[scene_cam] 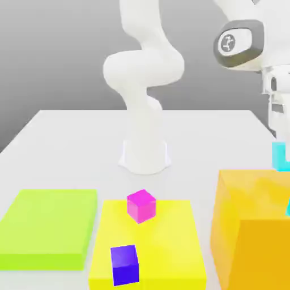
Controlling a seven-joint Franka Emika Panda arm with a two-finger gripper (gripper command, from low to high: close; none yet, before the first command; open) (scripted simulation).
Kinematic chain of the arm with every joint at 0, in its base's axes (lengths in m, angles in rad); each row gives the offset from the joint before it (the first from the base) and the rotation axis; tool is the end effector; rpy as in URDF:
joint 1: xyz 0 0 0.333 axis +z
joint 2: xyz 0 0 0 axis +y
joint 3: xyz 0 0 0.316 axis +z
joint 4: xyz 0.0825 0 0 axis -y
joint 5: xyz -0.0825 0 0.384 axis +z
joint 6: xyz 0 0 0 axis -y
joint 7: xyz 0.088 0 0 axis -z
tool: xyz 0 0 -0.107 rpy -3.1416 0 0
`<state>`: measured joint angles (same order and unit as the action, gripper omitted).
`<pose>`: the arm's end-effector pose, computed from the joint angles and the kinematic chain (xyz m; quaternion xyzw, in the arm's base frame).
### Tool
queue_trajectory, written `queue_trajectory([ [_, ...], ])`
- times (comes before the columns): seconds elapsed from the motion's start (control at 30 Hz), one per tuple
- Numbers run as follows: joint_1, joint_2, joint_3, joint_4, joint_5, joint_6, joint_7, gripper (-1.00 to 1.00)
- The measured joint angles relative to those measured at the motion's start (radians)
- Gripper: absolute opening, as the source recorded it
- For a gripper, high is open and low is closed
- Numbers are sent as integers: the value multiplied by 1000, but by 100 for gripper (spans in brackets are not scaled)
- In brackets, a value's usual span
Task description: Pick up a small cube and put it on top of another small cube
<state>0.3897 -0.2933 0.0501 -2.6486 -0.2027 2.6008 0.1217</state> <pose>0.3864 0.1858 0.3635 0.9620 0.2349 0.1355 0.0333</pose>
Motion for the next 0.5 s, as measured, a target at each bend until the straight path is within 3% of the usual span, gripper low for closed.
queue_trajectory([
  [0.2, -137, -126, -229, -141, 40, -156, -217, -100],
  [0.37, -172, 4, -318, -215, 65, -21, -287, -100],
  [0.4, -171, 34, -322, -222, 68, 14, -291, 100],
  [0.5, -171, 34, -322, -222, 68, 14, -291, 100],
])
